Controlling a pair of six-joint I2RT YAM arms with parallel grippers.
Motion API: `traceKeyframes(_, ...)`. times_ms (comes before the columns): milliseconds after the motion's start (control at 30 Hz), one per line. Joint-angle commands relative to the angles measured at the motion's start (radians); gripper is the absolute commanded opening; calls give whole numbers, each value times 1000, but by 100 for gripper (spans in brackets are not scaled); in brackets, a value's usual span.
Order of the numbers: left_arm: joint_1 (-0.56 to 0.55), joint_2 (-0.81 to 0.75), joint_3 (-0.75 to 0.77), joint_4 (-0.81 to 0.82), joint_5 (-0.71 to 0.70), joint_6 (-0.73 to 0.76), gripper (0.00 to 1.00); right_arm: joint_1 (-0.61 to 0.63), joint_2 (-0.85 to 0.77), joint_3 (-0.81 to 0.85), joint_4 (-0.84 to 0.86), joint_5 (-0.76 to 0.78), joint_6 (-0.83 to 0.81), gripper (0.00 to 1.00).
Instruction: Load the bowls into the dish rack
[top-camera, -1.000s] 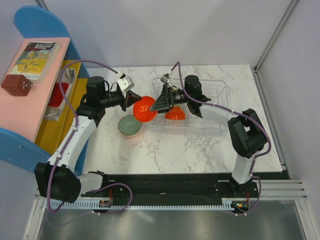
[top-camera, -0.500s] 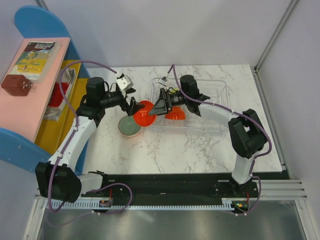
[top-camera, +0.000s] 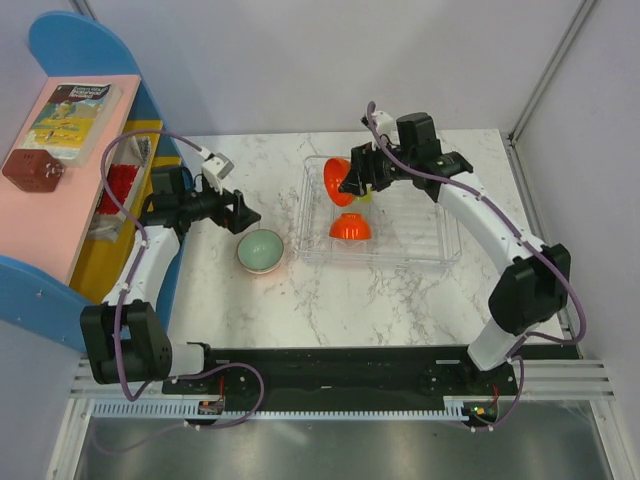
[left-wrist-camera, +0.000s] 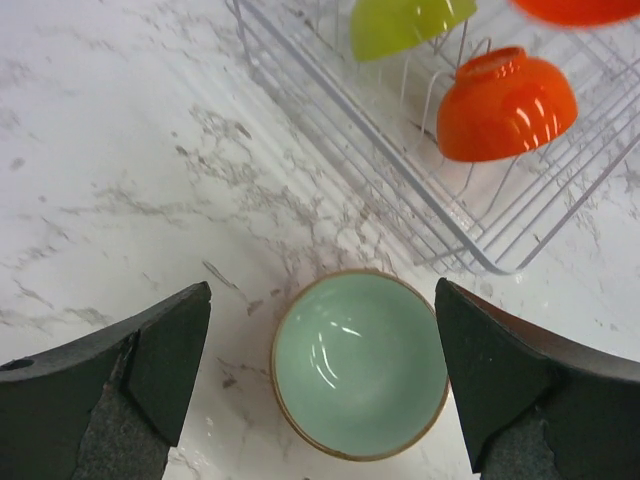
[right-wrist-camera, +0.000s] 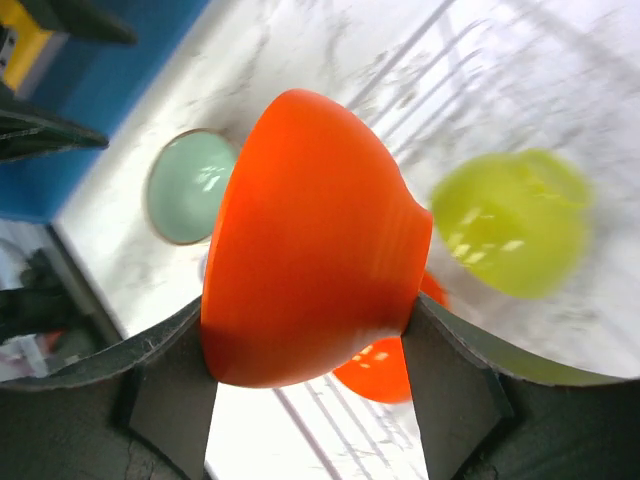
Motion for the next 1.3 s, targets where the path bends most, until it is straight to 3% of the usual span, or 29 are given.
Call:
traceKeyframes(0, 0, 5, -69, -62, 3, 72, 100, 8, -146, 87, -149, 322, -278, 0)
traceKeyframes(233, 0, -36, -134, -57, 45, 106, 100, 8, -172, 65, -255, 587, -463, 0)
traceKeyframes(433, -1, -59, -155, -51, 60, 105, 100, 8, -128, -52, -189, 812, -533, 0)
traceKeyframes(1033, -1, -65, -195, 3, 62, 88, 100, 6, 73, -247, 77, 1174, -676, 0)
traceKeyframes(1267, -1, -64, -198, 9, 65, 85, 100, 6, 153, -242, 130, 1277, -693, 0)
